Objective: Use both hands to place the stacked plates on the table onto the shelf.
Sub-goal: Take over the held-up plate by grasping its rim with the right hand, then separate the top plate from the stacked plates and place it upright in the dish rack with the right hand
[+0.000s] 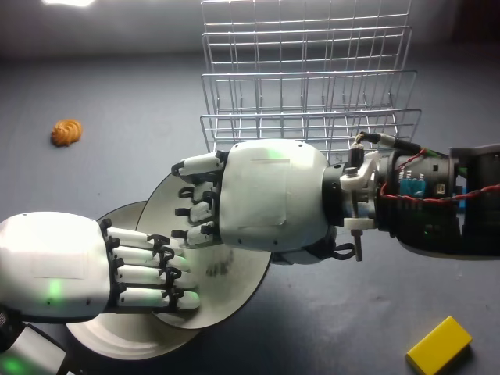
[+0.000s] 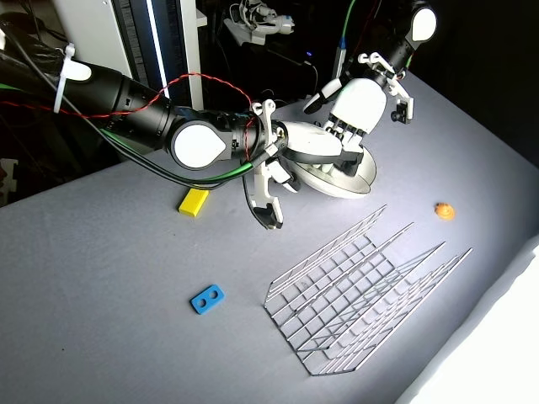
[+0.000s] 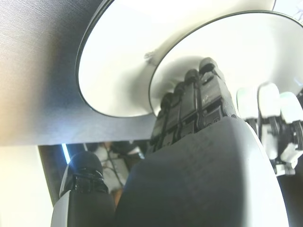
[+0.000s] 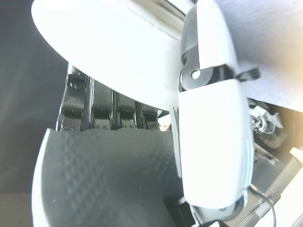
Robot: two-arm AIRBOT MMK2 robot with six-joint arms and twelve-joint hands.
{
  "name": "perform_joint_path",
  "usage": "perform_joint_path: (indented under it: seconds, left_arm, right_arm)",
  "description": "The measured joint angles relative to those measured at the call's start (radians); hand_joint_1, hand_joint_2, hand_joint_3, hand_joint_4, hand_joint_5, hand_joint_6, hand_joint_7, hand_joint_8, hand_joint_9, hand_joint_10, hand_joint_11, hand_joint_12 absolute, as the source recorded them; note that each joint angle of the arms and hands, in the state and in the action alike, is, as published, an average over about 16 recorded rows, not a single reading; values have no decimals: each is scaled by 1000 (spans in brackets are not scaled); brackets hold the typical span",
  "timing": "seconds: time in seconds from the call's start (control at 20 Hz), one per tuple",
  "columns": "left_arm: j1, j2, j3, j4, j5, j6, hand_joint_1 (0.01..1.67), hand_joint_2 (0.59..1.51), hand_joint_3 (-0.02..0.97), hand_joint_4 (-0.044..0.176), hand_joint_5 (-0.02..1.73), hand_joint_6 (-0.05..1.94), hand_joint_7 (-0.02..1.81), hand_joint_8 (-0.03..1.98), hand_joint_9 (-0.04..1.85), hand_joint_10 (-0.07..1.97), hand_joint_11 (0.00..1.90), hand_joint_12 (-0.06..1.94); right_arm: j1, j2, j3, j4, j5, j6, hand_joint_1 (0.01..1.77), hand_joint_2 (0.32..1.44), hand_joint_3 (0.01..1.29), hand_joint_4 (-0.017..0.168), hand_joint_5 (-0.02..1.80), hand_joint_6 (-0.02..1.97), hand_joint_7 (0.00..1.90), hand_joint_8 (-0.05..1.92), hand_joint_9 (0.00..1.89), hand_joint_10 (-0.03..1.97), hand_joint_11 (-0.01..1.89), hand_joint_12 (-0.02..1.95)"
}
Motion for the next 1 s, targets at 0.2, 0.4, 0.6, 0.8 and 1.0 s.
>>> perform_joint_path:
  seconds: [0.2,0.4,0.6,0.8,1.0]
  left_arm:
    - [1,0,3,-9,-4,0,23,1125,11,-2,19,-4,16,-13,20,12,22,-4]
    - [1,3,12,-22,-10,-1,23,1126,10,-1,26,2,29,-10,25,12,24,1]
    - [-3,13,34,-46,-16,-1,23,1127,11,0,33,9,45,-5,30,13,28,7]
    - [-14,27,68,-83,-20,-1,23,1126,10,1,42,12,59,0,35,13,33,13]
    - [-31,45,109,-132,-10,-1,23,1127,10,1,41,17,61,4,38,14,34,13]
  right_arm:
    - [-3,-14,10,4,12,-10,1225,950,15,-7,733,118,756,239,756,300,385,1395]
    - [-7,-19,15,4,27,-12,1237,933,14,-9,866,187,874,402,896,437,554,1430]
    - [-9,-19,13,3,43,-13,1246,922,12,-10,925,262,916,580,962,589,668,1461]
    - [-7,-15,4,4,50,-12,1248,913,12,-9,937,333,934,691,989,710,705,1449]
    - [0,-3,-16,11,52,-11,1247,914,12,-7,951,396,966,746,1017,746,704,1453]
